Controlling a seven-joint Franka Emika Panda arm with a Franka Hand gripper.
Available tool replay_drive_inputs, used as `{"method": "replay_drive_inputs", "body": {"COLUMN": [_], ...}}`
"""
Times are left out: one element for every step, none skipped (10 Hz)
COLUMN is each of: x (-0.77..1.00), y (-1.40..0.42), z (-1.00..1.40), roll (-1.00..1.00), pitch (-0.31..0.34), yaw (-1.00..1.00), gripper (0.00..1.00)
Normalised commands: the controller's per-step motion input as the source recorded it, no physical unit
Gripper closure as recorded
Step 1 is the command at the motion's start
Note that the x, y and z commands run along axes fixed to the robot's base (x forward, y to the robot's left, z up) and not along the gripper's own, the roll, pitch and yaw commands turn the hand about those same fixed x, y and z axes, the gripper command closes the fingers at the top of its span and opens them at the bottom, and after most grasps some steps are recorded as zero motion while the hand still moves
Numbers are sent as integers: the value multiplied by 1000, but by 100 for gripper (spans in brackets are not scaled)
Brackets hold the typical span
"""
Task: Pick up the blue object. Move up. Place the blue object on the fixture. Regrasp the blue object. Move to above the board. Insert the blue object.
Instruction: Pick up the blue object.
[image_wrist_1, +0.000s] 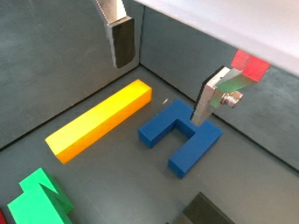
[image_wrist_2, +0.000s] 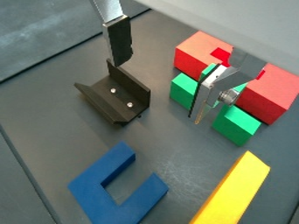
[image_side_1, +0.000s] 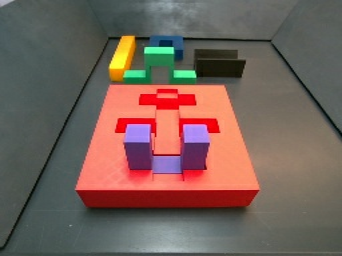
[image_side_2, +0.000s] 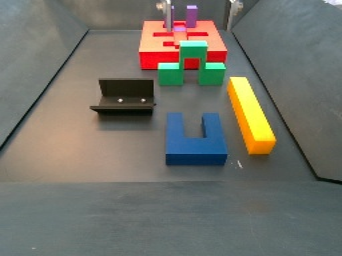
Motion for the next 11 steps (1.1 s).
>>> {"method": "replay_drive_inputs", "body": {"x": [411,826,886,831,671,623,683,554,400,189,0], "y": [0,151,271,314,314,266,203,186,191,109,57], "z": [-143,-323,-397,-380,-366,-426,-480,-523,-500,-391,-340], "roll": [23,11,17,26,57,27,0,0,0,9,0], "pitch": [0,0,0,0,4,0,0,0,-4,-66,-33], "yaw": [-43,-71,-60,-14,0,0,0,0,0,0,0], "gripper": [0,0,0,0,0,0,0,0,0,0,0]}}
